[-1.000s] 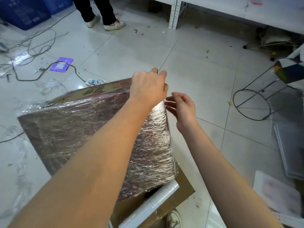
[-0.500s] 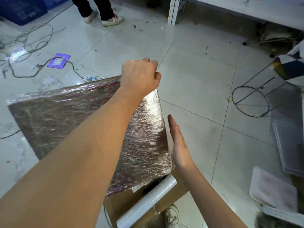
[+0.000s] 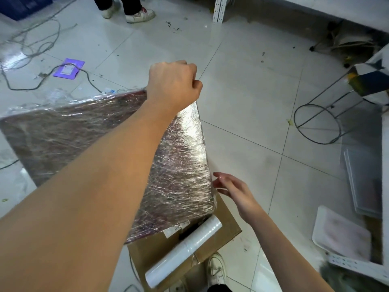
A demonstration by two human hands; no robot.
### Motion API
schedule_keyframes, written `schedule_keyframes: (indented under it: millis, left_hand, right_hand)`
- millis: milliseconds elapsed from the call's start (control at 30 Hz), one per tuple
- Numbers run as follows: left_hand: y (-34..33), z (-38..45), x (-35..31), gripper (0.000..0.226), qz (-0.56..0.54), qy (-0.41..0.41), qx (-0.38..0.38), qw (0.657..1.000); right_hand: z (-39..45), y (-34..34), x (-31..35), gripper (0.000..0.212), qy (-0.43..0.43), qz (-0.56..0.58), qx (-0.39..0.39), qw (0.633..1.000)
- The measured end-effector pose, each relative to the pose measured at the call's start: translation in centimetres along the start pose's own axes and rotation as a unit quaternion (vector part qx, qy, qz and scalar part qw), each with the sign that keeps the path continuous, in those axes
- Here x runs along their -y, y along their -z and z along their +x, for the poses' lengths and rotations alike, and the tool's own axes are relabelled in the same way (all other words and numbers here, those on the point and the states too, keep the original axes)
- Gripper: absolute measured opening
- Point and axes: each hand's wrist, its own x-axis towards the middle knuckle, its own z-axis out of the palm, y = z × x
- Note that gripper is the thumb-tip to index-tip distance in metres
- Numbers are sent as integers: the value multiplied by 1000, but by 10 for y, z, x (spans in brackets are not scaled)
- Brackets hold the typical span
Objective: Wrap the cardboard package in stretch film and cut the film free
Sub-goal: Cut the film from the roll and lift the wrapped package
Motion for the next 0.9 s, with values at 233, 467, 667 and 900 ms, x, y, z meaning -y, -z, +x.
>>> schedule_keyframes:
  millis: [233, 467, 667, 900]
  left_hand:
    - [-1, -1, 1, 28, -11, 2, -13, 1000]
    - [-2, -2, 1, 29, -3, 1, -13, 1000]
    - [-1, -3, -1, 30, 0, -4, -9, 1000]
    - [-1, -6, -3, 30, 0, -8, -11, 1000]
  right_hand:
    - [-1, -2, -27, 24, -30, 68, 25, 997]
    - [2, -10, -39, 13, -59, 204, 17, 977]
    - [6, -26, -59, 20, -86, 285, -32, 954]
    - [2, -48, -78, 39, -190, 277, -113, 935]
